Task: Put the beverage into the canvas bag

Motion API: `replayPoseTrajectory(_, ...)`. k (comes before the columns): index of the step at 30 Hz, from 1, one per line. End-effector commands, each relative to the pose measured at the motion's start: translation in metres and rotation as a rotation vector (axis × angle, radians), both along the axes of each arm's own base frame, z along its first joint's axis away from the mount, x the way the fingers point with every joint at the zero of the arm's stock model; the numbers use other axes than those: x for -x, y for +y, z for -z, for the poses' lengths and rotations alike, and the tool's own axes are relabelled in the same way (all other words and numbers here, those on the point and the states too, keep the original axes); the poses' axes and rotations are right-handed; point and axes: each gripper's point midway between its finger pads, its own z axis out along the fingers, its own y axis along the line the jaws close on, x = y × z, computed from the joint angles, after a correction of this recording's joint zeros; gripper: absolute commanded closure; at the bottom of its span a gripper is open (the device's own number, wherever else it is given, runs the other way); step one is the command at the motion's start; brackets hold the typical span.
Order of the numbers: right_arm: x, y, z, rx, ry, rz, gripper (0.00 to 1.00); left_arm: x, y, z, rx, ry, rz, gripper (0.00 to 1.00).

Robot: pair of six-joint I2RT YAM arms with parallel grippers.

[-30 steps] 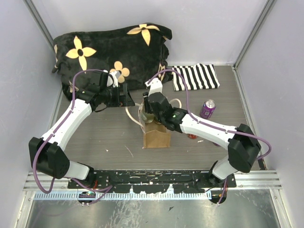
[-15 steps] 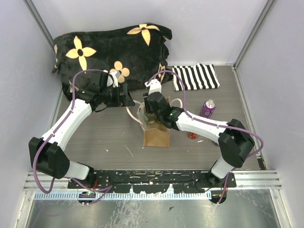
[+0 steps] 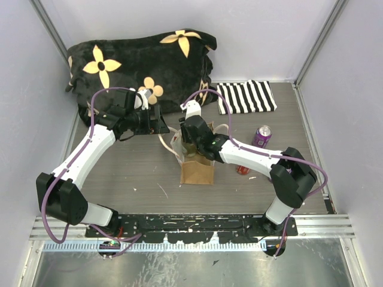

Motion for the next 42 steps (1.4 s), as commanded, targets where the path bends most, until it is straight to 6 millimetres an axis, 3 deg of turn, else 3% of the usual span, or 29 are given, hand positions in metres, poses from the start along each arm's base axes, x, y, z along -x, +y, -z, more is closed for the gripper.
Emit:
replayPoseTrajectory(1, -0.003, 0.011, -0.031, -0.074, -0.052, -0.035, 0.99, -0.002, 0.001, -0.003, 0.002, -0.026, 0.006, 0.08)
replayPoseTrajectory(6, 0.009, 0.004, -0.029, -0.078, -0.04, -0.06, 0.98, -0.003, 0.001, -0.002, 0.003, -0.023, 0.005, 0.08)
replayPoseTrajectory(12, 0.02, -0.002, -0.031, -0.092, -0.037, -0.083, 0.74, -0.003, 0.0, -0.001, 0.007, -0.018, 0.007, 0.08)
replayPoseTrajectory(19, 0.022, -0.004, -0.028, -0.082, -0.026, -0.084, 0.61, -0.003, 0.0, -0.001, 0.008, -0.017, 0.008, 0.08)
replayPoseTrajectory(27, 0.02, 0.001, -0.039, -0.092, -0.044, -0.097, 0.49, -0.001, 0.0, -0.001, 0.008, -0.017, 0.01, 0.08)
replayPoseTrajectory(33, 0.015, 0.004, -0.052, -0.111, -0.069, -0.096, 0.45, -0.002, -0.001, -0.002, 0.01, -0.019, 0.01, 0.08)
replayPoseTrajectory(42, 0.012, 0.005, -0.051, -0.094, -0.068, -0.089, 0.45, -0.003, -0.001, -0.002, 0.011, -0.019, 0.01, 0.08)
